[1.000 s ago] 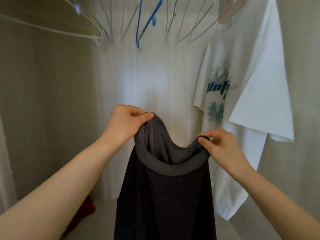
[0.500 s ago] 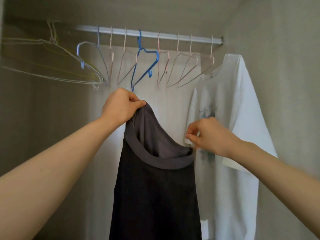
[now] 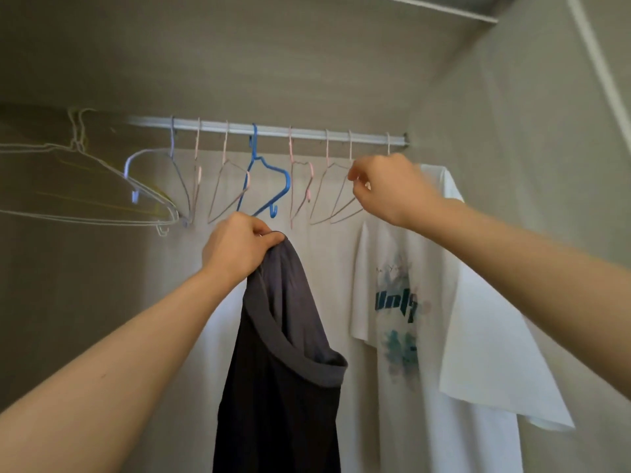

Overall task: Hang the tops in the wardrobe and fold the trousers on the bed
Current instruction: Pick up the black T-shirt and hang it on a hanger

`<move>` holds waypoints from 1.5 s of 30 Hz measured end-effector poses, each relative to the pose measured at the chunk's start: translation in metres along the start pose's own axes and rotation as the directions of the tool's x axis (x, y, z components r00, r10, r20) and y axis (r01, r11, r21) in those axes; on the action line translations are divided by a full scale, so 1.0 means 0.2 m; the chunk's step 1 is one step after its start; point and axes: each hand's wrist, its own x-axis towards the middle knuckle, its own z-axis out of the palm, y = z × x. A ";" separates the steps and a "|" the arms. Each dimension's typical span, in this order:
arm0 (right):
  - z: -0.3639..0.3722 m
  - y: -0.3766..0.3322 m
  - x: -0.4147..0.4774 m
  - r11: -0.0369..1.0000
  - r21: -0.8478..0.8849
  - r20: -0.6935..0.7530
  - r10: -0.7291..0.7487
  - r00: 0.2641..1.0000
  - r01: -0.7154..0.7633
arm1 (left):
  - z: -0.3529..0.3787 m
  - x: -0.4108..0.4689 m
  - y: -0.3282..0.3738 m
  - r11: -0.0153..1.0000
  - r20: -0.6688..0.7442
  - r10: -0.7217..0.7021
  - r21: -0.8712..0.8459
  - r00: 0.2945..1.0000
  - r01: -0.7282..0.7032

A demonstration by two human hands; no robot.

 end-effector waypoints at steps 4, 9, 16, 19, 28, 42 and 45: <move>0.01 0.08 0.19 0.995 -0.098 -0.055 0.022 0.998 -0.028 | 0.04 0.04 -0.01 1.000 0.007 0.013 0.008 1.000 -0.013; 0.07 0.22 0.33 0.966 -0.078 -0.022 0.247 0.969 -0.248 | 0.10 0.06 -0.02 0.999 0.020 0.026 0.031 0.999 -0.027; 0.21 0.35 0.39 0.770 0.304 0.338 0.463 0.819 -0.561 | 0.20 0.08 -0.08 0.995 0.091 0.066 0.070 0.994 -0.073; 0.25 0.37 0.41 0.652 0.401 0.419 0.495 0.762 -0.644 | 0.23 0.10 -0.09 0.995 0.097 0.074 0.053 0.993 -0.080; 0.35 0.30 0.48 0.389 0.605 0.473 0.526 0.707 -0.694 | 0.29 0.13 -0.14 0.997 0.141 0.058 0.033 0.988 -0.064; 0.42 0.22 0.12 0.352 0.748 0.310 0.566 0.764 -0.563 | 0.38 0.08 -0.30 1.000 0.139 0.007 -0.020 0.990 -0.005; 0.45 0.18 -0.06 0.282 0.746 0.396 0.540 0.743 -0.603 | 0.41 0.05 -0.35 1.000 0.139 -0.025 0.001 0.990 0.025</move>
